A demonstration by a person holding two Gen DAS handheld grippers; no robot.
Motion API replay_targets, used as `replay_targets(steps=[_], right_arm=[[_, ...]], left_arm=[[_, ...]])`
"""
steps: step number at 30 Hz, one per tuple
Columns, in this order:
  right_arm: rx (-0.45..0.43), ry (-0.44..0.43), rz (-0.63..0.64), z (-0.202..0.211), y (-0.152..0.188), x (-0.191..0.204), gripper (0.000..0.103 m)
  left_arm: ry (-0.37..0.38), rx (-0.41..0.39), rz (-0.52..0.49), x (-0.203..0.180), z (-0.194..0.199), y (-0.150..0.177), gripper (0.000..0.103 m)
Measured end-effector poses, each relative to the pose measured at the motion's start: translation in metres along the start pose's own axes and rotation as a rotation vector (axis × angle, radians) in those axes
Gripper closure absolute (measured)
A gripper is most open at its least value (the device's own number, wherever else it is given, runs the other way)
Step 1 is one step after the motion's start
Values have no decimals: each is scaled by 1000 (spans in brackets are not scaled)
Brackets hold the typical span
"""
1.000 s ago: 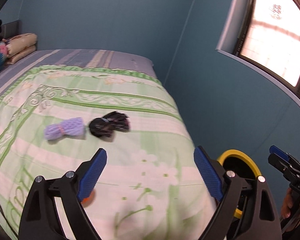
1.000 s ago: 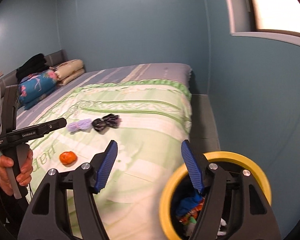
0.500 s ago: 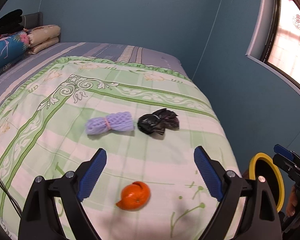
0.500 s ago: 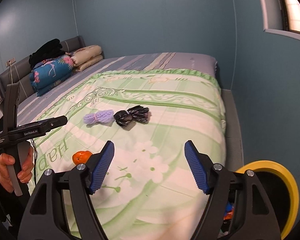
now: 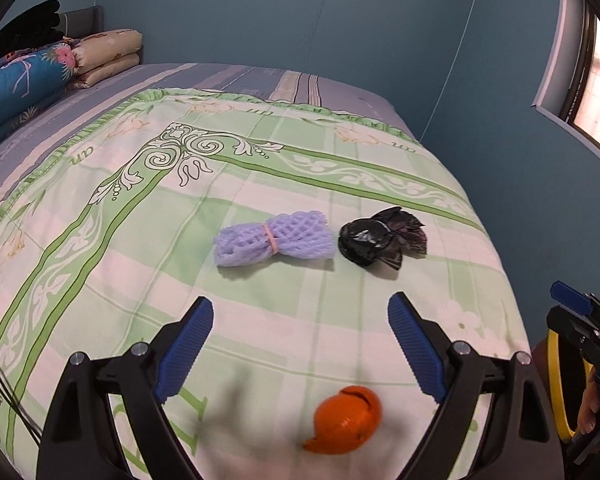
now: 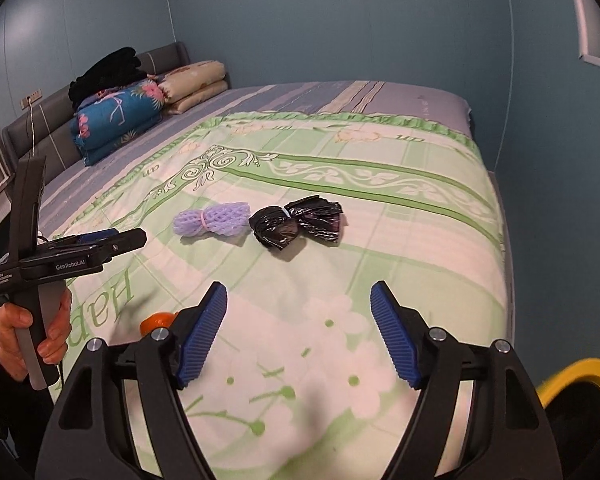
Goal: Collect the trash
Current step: 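Grasp the lavender foam net with the left gripper while the right grasps the black plastic bag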
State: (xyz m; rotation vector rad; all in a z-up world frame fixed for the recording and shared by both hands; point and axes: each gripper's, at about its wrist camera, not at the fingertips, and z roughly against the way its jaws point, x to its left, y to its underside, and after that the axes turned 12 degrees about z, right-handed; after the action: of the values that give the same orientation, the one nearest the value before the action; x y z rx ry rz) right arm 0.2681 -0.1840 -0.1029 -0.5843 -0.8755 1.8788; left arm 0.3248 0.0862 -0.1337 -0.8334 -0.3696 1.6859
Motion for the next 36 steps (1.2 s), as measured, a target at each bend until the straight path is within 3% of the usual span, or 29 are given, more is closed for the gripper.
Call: replay_targets(steps=[15,24,31,34,36], right_arm=[[103,-55,-114,-126,-36,-34,32],[121,-74,-194,-176,-50,-52,32],[178,-76,-175,-212,-55,-50,33],[188,-71,-172,-220,-56,-50,44],[196,-60,-167,-224,-57,-51,66]], left_arm=[[-70,51,-16,19,-75,-35,17],[-81,95,-39,20,-113,-36,17],[-86,123,-44,20,-136,-40,21],[-102,135,-73,16,-146,-40,38],[-117,141,-80,17,-152,-42,50]])
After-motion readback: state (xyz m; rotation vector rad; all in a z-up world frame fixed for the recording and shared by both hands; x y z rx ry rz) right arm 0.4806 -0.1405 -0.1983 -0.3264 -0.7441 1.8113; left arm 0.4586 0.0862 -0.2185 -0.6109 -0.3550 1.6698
